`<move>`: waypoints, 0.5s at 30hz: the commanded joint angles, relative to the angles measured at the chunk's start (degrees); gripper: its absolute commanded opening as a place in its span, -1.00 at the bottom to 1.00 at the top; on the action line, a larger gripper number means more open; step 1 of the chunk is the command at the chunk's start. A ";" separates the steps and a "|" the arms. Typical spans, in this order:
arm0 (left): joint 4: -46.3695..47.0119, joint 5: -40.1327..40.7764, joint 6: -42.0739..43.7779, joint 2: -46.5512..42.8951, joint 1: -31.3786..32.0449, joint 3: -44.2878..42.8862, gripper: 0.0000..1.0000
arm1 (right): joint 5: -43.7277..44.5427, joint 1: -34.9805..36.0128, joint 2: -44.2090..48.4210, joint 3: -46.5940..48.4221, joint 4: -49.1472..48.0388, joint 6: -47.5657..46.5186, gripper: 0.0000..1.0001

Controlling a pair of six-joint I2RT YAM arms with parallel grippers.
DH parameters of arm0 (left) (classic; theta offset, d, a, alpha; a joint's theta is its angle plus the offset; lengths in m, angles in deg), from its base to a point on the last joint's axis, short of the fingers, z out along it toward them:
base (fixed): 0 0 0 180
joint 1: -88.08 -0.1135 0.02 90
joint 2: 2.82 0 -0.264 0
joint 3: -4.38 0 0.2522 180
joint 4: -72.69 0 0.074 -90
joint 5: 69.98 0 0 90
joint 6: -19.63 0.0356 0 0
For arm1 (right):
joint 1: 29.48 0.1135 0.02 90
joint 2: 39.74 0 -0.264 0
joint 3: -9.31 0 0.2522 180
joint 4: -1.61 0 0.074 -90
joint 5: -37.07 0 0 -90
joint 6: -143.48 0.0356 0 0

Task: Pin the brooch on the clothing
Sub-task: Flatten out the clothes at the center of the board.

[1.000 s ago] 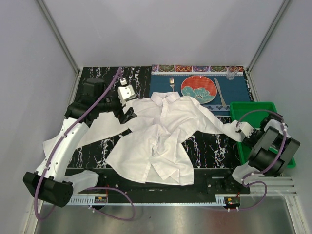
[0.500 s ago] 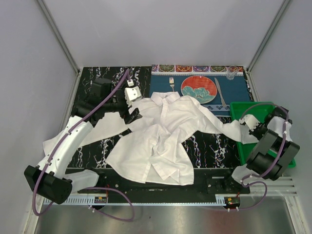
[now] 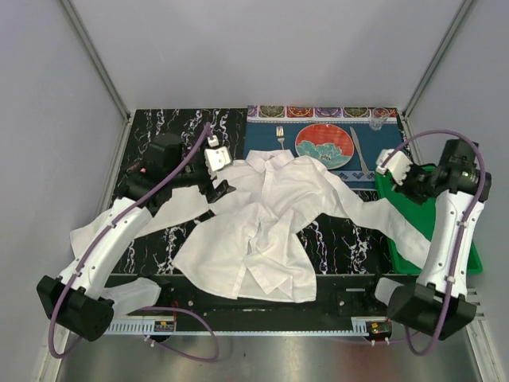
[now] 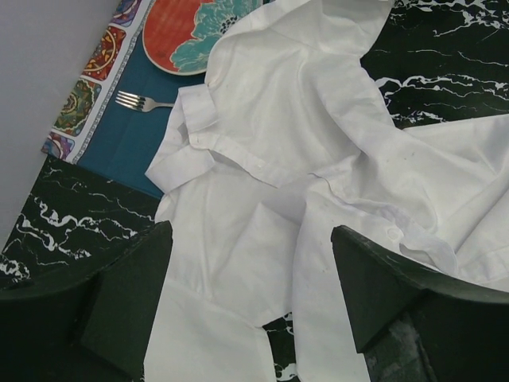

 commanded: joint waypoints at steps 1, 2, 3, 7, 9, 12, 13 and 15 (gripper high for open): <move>11.35 -1.97 1.10 -5.63 2.80 4.83 0.76 | -11.18 13.22 7.12 3.24 18.41 13.11 -1.00; 11.97 -1.70 1.79 -6.25 3.42 5.54 0.77 | -9.26 14.72 7.39 1.23 14.91 16.05 -1.00; 12.32 -2.13 2.15 -6.60 3.78 6.42 0.77 | -7.85 14.82 6.87 0.25 14.88 16.68 -0.95; 12.41 -2.23 2.77 -6.96 3.87 7.74 0.79 | 4.44 12.91 5.55 -9.04 10.94 11.26 0.20; 11.89 -3.01 3.29 -6.52 3.87 8.01 0.78 | 6.76 6.95 3.80 -10.48 9.78 4.95 0.46; 10.75 -4.33 3.12 -5.29 3.96 7.31 0.78 | 7.27 -5.81 -3.90 -7.42 11.44 -5.88 0.57; 10.74 -4.33 3.03 -4.94 4.04 7.22 0.77 | 8.06 -7.83 -6.04 -5.14 12.49 -9.47 0.61; 10.66 -4.33 3.12 -4.76 4.13 7.13 0.77 | 10.61 -12.59 -10.17 -4.51 13.74 -12.91 0.99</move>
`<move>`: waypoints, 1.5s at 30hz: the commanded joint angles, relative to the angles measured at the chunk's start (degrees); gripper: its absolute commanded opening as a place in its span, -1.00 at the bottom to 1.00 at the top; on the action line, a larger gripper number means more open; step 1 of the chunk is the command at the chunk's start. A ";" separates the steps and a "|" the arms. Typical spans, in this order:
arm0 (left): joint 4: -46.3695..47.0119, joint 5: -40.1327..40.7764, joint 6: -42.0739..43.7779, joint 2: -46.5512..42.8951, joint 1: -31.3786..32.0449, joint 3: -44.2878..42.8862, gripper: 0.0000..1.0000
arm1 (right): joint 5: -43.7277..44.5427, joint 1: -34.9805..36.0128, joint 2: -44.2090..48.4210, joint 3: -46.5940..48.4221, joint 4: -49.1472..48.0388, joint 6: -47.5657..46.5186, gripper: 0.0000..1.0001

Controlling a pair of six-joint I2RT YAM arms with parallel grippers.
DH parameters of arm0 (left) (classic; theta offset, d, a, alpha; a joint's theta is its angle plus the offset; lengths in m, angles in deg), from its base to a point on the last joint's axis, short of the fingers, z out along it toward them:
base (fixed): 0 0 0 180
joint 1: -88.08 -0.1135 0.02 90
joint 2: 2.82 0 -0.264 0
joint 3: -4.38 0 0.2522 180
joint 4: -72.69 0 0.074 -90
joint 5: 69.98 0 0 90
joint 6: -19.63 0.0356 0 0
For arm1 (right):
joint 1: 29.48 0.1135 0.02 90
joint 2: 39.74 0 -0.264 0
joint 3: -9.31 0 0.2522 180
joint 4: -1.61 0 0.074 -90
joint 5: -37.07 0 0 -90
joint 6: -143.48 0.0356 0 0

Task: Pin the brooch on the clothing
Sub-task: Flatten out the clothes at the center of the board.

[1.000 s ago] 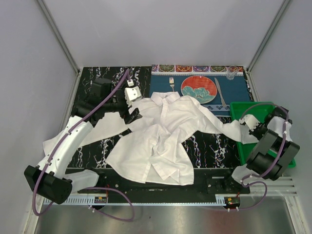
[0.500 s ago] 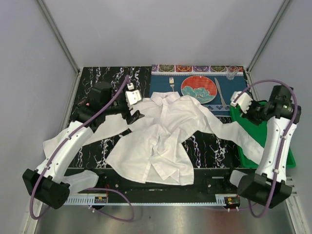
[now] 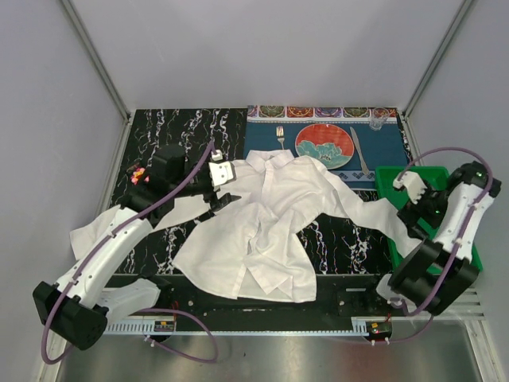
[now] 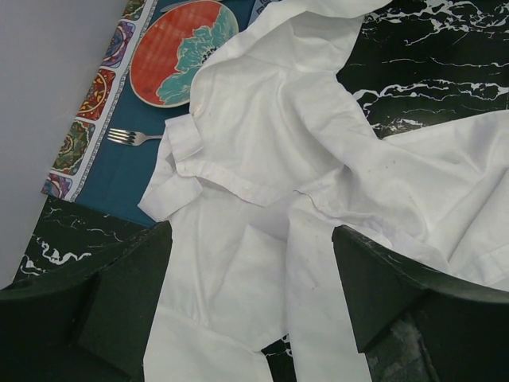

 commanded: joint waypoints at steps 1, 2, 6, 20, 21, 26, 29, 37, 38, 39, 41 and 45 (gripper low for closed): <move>3.25 -3.05 1.54 0.98 0.24 -0.39 0.77 | 6.57 -7.89 -6.08 1.60 8.17 -14.17 0.99; 3.25 -2.96 1.37 1.16 0.24 -0.57 0.77 | 8.93 -8.86 -5.91 -0.33 3.02 -14.62 0.99; 3.25 -2.78 0.31 1.52 0.24 -0.57 0.77 | 11.94 -10.19 -4.85 -9.57 -5.81 -18.75 0.99; 2.46 -2.60 0.14 2.22 0.33 -0.65 0.76 | 18.18 -10.19 -13.89 -24.34 -34.11 -13.57 0.67; 2.46 -2.69 0.14 2.57 0.24 -0.74 0.75 | 18.18 -10.19 -14.25 -24.87 -34.64 -13.57 0.55; 2.54 -2.52 -0.65 3.18 0.33 -1.01 0.73 | 16.52 -10.10 -16.89 -21.46 -28.52 -11.99 -0.64; 2.46 -1.82 -1.27 2.66 0.33 -1.09 0.73 | 11.61 -10.10 -14.97 -12.60 -14.92 -8.66 -1.00; 10.44 -2.25 0.31 2.83 2.26 -3.54 0.73 | -12.13 1.65 2.59 7.14 16.94 2.61 -1.00; 10.98 -1.73 0.92 4.05 4.00 -4.34 0.74 | -13.62 4.72 8.19 5.46 16.94 3.12 -1.00; 11.59 -1.55 1.45 4.59 4.80 -5.04 0.74 | -15.02 7.88 10.25 3.27 16.86 7.83 -1.00; 13.79 -1.72 1.90 6.77 7.34 -6.98 0.75 | -19.42 19.48 12.28 2.98 16.59 14.26 -1.00; 16.41 -0.68 2.52 9.34 13.32 -6.81 0.76 | -31.26 27.25 3.96 11.48 16.67 31.39 -1.00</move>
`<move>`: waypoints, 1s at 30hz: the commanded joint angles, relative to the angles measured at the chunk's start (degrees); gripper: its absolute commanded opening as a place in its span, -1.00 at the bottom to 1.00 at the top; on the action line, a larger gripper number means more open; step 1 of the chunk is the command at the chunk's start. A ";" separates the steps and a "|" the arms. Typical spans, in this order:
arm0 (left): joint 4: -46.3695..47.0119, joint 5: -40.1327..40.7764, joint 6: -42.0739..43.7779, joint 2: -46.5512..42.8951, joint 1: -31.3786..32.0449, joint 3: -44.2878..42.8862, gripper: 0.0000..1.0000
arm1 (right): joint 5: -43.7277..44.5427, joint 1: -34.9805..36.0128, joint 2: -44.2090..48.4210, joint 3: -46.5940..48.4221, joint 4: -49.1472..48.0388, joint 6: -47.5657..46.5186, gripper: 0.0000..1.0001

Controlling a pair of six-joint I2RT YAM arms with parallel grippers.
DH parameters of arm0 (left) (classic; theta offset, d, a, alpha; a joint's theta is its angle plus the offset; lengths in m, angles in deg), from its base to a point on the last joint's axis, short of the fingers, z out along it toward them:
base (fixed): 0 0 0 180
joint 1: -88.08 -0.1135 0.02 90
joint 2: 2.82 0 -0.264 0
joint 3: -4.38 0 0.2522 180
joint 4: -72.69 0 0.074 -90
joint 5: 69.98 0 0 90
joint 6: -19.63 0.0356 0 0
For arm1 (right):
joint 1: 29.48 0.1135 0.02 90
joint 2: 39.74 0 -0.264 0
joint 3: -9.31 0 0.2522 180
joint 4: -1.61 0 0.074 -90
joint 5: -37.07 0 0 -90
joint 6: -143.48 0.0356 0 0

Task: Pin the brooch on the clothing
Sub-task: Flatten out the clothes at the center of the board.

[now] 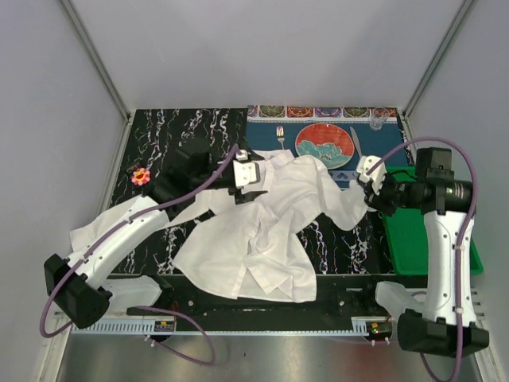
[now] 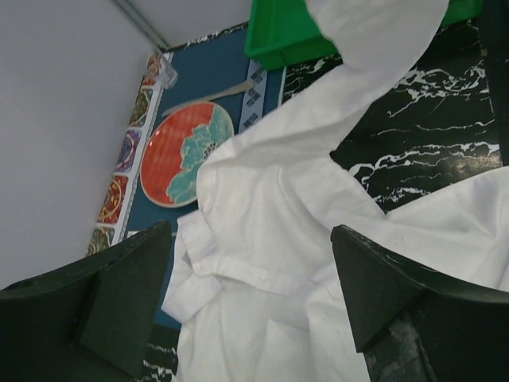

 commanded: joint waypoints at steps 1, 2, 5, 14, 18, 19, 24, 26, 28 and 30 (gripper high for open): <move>13.63 2.16 0.79 2.08 6.36 1.38 0.76 | -15.27 4.45 -12.14 6.57 18.21 20.19 -1.00; 17.60 4.36 -0.96 1.99 9.33 3.23 0.77 | -16.59 4.81 -15.38 7.54 18.21 23.08 -1.00; 28.96 12.71 -6.85 3.56 14.43 7.64 0.80 | -20.46 5.60 -18.83 7.81 18.04 26.17 -1.00; 43.21 34.78 -17.67 12.26 27.80 8.53 0.87 | -10.29 10.08 -16.73 3.24 3.72 47.17 -1.00; 47.58 41.20 -21.45 16.93 30.54 5.71 0.90 | -6.50 12.17 -15.24 1.57 -0.15 50.61 -1.00; 49.18 42.86 -21.63 18.24 31.06 5.62 0.91 | -6.06 12.37 -15.15 1.48 -0.59 51.31 -1.00; 48.41 41.92 -23.39 20.89 33.00 1.50 0.89 | -2.38 13.60 -14.45 0.69 -4.36 56.15 -1.00; 47.88 42.17 -24.09 22.12 33.44 0.44 0.88 | -1.14 14.04 -13.83 0.25 -5.51 57.81 -1.00; 47.26 42.00 -24.44 22.82 34.05 -0.61 0.88 | 1.14 14.65 -13.30 0.08 -7.18 58.61 -1.00; 46.56 41.91 -25.06 23.17 34.41 -1.58 0.86 | 3.51 14.92 -12.78 -0.10 -8.59 59.84 -1.00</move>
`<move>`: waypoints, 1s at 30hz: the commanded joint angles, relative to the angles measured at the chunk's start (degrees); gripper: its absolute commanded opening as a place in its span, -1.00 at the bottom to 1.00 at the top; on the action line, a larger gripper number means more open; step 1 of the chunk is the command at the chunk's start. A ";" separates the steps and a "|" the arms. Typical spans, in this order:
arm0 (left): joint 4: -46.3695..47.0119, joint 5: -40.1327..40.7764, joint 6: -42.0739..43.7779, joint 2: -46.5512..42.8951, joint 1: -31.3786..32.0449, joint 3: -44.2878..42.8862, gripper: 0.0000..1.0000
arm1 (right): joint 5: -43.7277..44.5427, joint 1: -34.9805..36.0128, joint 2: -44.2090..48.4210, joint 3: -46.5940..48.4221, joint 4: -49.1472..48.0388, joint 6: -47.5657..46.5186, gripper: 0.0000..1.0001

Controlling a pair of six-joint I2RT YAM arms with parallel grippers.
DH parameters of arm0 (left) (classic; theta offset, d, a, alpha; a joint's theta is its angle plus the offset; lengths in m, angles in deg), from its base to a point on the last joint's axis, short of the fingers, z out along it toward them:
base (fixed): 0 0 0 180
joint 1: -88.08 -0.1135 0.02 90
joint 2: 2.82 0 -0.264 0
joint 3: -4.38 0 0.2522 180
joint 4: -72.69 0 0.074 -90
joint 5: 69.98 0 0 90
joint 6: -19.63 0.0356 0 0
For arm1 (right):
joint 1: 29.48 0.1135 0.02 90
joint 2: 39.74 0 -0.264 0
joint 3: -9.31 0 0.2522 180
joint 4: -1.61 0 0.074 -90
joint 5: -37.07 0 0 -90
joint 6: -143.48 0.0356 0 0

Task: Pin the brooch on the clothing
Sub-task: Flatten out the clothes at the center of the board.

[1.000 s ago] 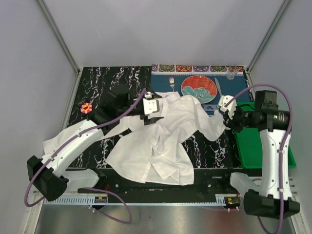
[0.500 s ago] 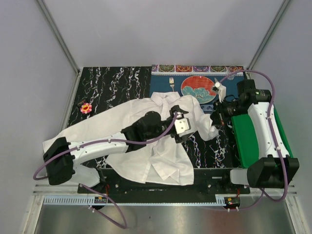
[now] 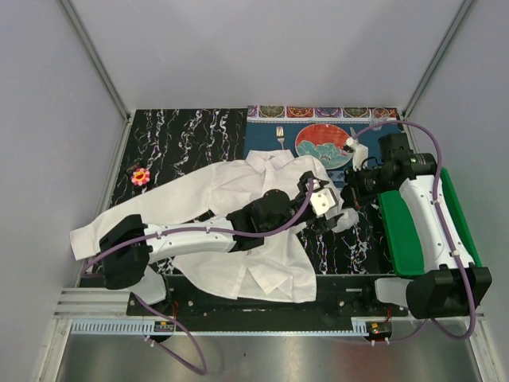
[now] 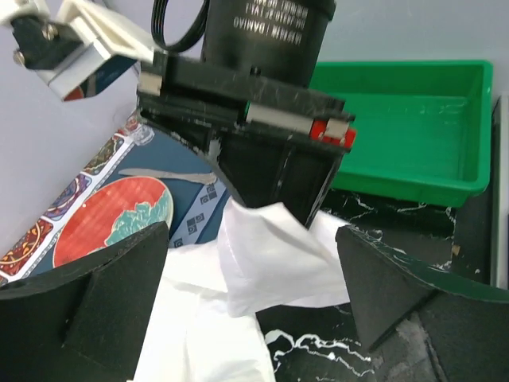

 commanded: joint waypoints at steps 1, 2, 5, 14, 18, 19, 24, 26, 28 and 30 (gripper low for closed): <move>3.89 1.78 -2.74 0.97 1.27 -4.49 0.85 | 5.58 1.17 3.09 -0.10 -4.94 4.85 -1.00; 3.71 1.87 -3.01 1.41 1.28 -4.84 0.84 | 5.32 1.43 3.36 -0.01 -5.12 5.20 -1.00; 1.61 2.14 -3.45 2.90 1.28 -6.86 0.65 | 5.14 2.22 3.71 0.34 -5.13 5.03 -1.00; -5.33 4.07 -2.13 5.54 1.19 -9.50 -0.02 | 6.46 3.02 5.38 1.83 -2.32 2.75 -1.00; -6.66 3.28 -1.87 4.05 0.66 -7.92 -0.30 | 6.46 3.10 4.51 2.88 0.23 0.20 -1.00; -7.18 2.84 -1.87 3.87 0.31 -7.75 -0.37 | 6.46 3.02 4.50 3.06 0.58 -0.76 -1.00; -11.05 0.56 -2.48 2.29 -1.44 -7.04 -0.91 | 5.15 2.93 3.54 4.38 3.57 -4.97 -1.00; -12.71 0.12 -3.00 1.77 -2.24 -6.87 -1.00 | 3.83 3.02 2.75 6.22 5.59 -5.95 -1.00; -13.07 -1.90 -3.88 1.15 -3.99 -6.25 -1.00 | 0.85 3.02 2.05 7.62 7.78 -9.10 -0.89; -13.43 -7.13 -7.47 -0.25 -7.05 -5.11 -1.00 | -1.44 3.02 0.91 8.33 10.95 -12.43 -0.15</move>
